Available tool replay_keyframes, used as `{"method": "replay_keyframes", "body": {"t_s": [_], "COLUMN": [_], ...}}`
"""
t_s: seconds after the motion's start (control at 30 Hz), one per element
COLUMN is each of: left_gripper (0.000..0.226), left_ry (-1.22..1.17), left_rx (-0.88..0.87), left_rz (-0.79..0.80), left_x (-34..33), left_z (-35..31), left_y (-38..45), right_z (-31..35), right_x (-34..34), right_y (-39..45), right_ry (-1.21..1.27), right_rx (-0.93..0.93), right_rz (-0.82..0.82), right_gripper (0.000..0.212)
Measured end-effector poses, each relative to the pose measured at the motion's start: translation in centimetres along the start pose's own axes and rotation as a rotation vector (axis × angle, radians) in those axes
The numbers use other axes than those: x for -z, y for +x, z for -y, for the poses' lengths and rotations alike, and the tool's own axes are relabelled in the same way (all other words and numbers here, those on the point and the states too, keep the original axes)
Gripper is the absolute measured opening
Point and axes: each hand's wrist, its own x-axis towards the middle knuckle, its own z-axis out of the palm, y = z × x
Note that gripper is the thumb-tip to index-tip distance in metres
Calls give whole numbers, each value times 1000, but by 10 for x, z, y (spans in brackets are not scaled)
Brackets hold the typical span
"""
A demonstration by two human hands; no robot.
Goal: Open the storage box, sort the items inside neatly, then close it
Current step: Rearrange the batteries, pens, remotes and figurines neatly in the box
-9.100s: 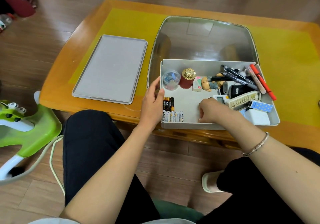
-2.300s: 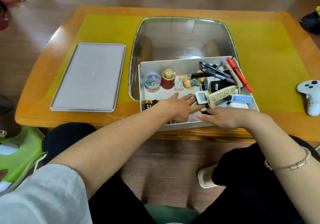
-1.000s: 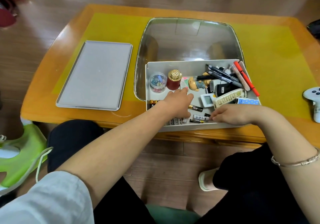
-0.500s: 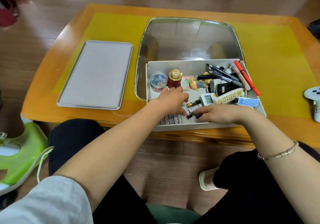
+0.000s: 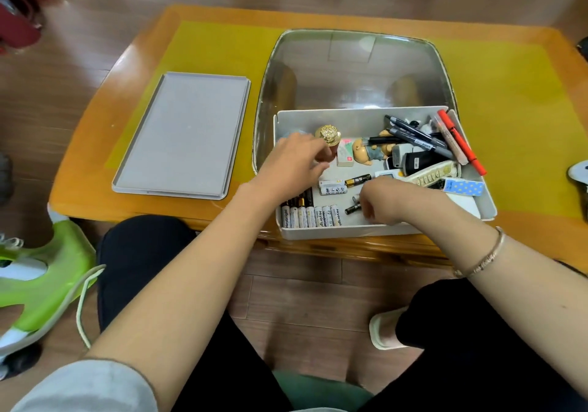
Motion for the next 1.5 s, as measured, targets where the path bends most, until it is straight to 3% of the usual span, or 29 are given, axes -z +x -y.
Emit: {"method": "replay_keyframes", "body": {"t_s": [0.1, 0.17, 0.3, 0.5, 0.67, 0.83, 0.97, 1.2, 1.4, 1.5], "left_gripper": [16, 23, 44, 58, 58, 55, 51, 49, 49, 48], "left_ry": [35, 29, -70, -317, -416, -401, -380, -364, -359, -359], "left_rx": [74, 160, 280, 393, 458, 466, 462, 456, 461, 452], "left_rz": [-260, -347, -319, -344, -309, -335, -356, -365, -367, -366], "left_x": [3, 2, -5, -9, -13, -16, -18, -19, -21, -20], "left_z": [4, 6, 4, 0, -2, -2, -2, -1, -1, 1], "left_y": [-19, -30, -41, -49, -51, -50, -50, -50, -50, -50], "right_z": [0, 0, -1, -4, -7, -5, 10, -1, 4, 13], "right_x": [-2, -2, -5, -16, -16, -14, -13, -13, -11, -10], "right_y": [5, 7, 12, 17, 21, 18, 22, 26, 25, 29], "right_ry": [-58, -82, -49, 126, 204, 495, 417, 277, 432, 381], "right_rx": [30, 77, 142, 111, 158, 210, 308, 232, 266, 301], "right_rz": [8, 15, -110, -230, -265, -311, -235, -272, -322, -292], "right_gripper": [11, 12, 2, 17, 17, 15, 24, 28, 29, 35]}}
